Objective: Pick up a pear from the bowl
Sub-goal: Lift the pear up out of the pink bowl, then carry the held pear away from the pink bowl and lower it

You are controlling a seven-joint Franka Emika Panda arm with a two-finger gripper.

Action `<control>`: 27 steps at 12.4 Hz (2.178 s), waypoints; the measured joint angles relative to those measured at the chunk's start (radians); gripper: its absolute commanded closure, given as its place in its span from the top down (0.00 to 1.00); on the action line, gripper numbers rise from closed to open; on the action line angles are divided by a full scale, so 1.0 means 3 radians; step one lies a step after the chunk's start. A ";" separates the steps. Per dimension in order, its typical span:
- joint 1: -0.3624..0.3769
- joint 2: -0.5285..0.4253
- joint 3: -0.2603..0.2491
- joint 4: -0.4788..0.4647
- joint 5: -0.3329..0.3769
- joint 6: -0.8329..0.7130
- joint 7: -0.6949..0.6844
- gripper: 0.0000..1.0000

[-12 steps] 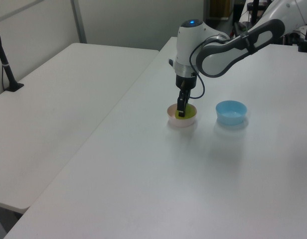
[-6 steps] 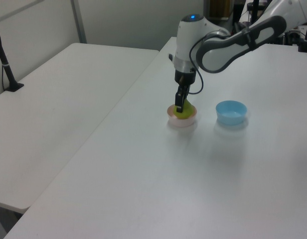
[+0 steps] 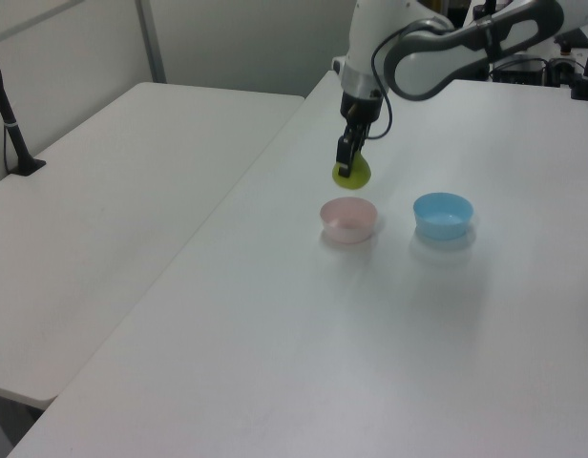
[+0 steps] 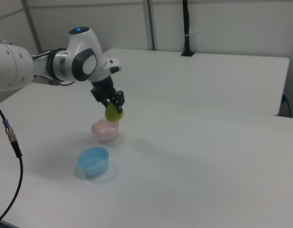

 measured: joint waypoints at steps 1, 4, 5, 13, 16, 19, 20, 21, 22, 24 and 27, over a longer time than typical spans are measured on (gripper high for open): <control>-0.0090 -0.0002 -0.0008 0.0014 -0.0003 0.0000 -0.0005 0.31; -0.0339 0.0049 -0.0020 0.0008 -0.0053 0.0000 -0.0122 0.31; -0.0395 0.0079 -0.0022 0.0008 -0.0084 0.0013 -0.0149 0.31; -0.0692 0.0461 -0.0025 0.0002 -0.0366 0.0431 -0.0175 1.00; -0.0688 0.0457 -0.0022 0.0004 -0.0370 0.0431 -0.0175 1.00; -0.0680 0.0368 -0.0020 0.0024 -0.0370 0.0371 -0.0175 1.00; -0.0672 0.0305 -0.0018 0.0032 -0.0370 0.0286 -0.0175 1.00; -0.0656 0.0224 -0.0014 0.0036 -0.0370 0.0178 -0.0175 1.00; -0.0628 0.0136 -0.0006 0.0038 -0.0370 0.0054 -0.0175 1.00; -0.0458 -0.0138 0.0014 0.0043 -0.0370 -0.0374 -0.0174 1.00; -0.0189 -0.0476 0.0040 0.0045 -0.0345 -0.0989 -0.0168 1.00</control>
